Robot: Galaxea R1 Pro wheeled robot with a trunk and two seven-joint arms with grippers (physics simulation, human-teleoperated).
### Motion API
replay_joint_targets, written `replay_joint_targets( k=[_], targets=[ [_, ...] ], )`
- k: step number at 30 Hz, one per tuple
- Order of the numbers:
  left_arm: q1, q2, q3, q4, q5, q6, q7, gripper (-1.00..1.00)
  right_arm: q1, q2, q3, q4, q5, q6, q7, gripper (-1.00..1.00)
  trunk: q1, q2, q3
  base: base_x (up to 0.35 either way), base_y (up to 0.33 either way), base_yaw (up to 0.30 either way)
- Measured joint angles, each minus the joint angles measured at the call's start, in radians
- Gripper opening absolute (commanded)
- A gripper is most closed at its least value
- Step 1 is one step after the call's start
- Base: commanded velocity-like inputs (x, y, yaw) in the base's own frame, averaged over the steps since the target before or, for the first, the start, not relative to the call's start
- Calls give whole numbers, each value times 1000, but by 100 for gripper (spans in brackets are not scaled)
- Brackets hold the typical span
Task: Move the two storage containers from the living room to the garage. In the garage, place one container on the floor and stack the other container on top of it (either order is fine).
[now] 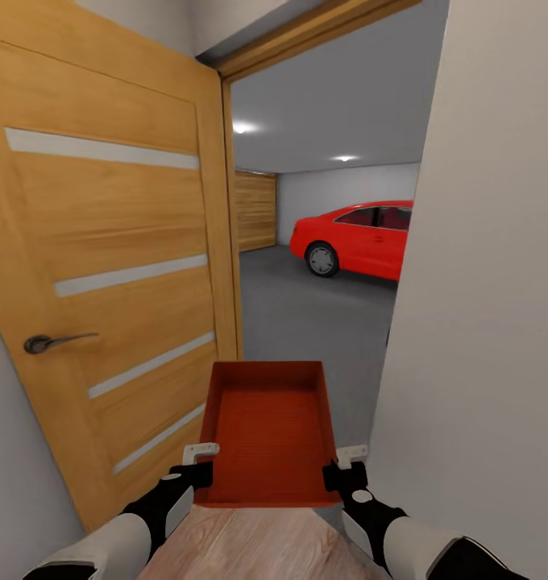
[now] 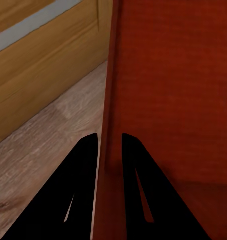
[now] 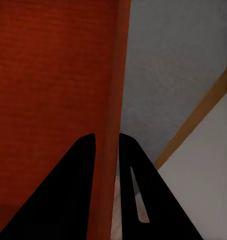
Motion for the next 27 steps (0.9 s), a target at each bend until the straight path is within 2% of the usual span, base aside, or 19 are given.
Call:
replay_joint_targets(
  k=[7,18,27],
  targets=[
    [0,0,0,-1,0,2,0,-100,0,0,-1,0,0,0,0,-100,0,0,0,246,205,-285],
    [0,-1,2,-2,-2,3,0,-100,0,-1,-2,0,1,1,2,-100,0,0,0,247,205,-57],
    [0,-1,3,-2,-4,3,1,-100,0,-1,-3,0,1,1,2,-100,0,0,0,246,205,-262]
  ],
)
